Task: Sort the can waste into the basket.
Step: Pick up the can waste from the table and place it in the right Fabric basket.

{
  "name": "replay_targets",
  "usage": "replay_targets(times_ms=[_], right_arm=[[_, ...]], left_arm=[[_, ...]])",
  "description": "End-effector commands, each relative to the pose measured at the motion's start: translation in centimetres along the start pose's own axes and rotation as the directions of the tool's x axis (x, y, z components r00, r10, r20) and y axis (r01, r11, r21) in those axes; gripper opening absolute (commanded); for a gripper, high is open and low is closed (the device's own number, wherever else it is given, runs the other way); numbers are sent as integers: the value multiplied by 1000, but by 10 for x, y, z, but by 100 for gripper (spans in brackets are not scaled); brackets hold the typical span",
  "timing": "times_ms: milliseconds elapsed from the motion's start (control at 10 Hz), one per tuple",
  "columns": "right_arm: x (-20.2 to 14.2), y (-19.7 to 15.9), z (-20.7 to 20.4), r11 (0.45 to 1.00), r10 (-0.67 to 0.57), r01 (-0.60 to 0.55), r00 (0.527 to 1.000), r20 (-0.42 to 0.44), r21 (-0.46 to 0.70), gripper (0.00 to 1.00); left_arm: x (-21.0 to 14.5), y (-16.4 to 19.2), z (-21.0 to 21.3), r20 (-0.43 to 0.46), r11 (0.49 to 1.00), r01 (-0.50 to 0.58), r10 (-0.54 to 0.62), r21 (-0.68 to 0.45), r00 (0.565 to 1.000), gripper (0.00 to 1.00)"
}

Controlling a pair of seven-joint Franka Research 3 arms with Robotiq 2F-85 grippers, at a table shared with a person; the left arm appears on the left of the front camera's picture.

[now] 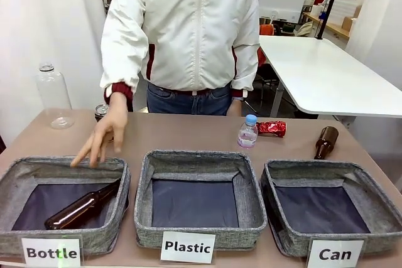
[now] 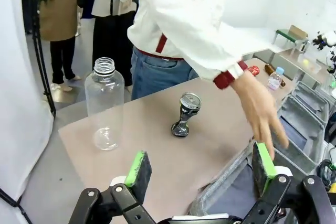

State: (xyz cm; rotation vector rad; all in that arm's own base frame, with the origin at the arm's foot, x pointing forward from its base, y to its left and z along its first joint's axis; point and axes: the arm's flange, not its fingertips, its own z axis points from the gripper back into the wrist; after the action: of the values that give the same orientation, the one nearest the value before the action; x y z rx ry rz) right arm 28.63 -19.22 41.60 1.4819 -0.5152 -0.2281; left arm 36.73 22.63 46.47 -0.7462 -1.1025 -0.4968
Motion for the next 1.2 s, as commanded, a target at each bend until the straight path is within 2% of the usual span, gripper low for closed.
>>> replay_targets(times_ms=[0, 100, 200, 300, 400, 600, 700, 900, 1000, 1100], right_arm=[[2, 1, 1, 1000, 25, -25, 1000, 0, 12, 100], [2, 1, 1, 1000, 25, -25, 1000, 0, 12, 100], [2, 1, 1, 1000, 25, -25, 1000, 0, 12, 100], [2, 1, 1, 1000, 25, -25, 1000, 0, 12, 100], [2, 1, 1, 1000, 25, -25, 1000, 0, 12, 100], [2, 1, 1, 1000, 25, -25, 1000, 0, 12, 100], [2, 1, 1, 1000, 25, -25, 1000, 0, 12, 100], [2, 1, 1, 1000, 25, -25, 1000, 0, 12, 100], [2, 1, 1, 1000, 25, -25, 1000, 0, 12, 100], [2, 1, 1, 1000, 25, -25, 1000, 0, 12, 100]], left_arm=[[9, -4, -20, -58, 999, 49, -49, -11, 997, 100], [12, -3, -43, -101, 998, 20, -14, 53, 995, 100], [14, -3, -75, -162, 995, 38, -22, 94, 986, 100], [12, -10, -106, -253, 992, 45, -13, 121, 967, 100], [7, -25, -144, -329, 990, 113, -78, 89, 941, 100], [-2, -40, -214, -350, 963, 223, -159, 150, 923, 100], [-3, -43, -229, -347, 951, 255, -183, 173, 920, 100], [-11, -45, -254, -398, 921, 301, -187, 247, 898, 100], [-8, -48, -255, -380, 913, 276, -151, 299, 913, 100], [-6, -57, -251, -409, 939, 274, -171, 209, 896, 100]])
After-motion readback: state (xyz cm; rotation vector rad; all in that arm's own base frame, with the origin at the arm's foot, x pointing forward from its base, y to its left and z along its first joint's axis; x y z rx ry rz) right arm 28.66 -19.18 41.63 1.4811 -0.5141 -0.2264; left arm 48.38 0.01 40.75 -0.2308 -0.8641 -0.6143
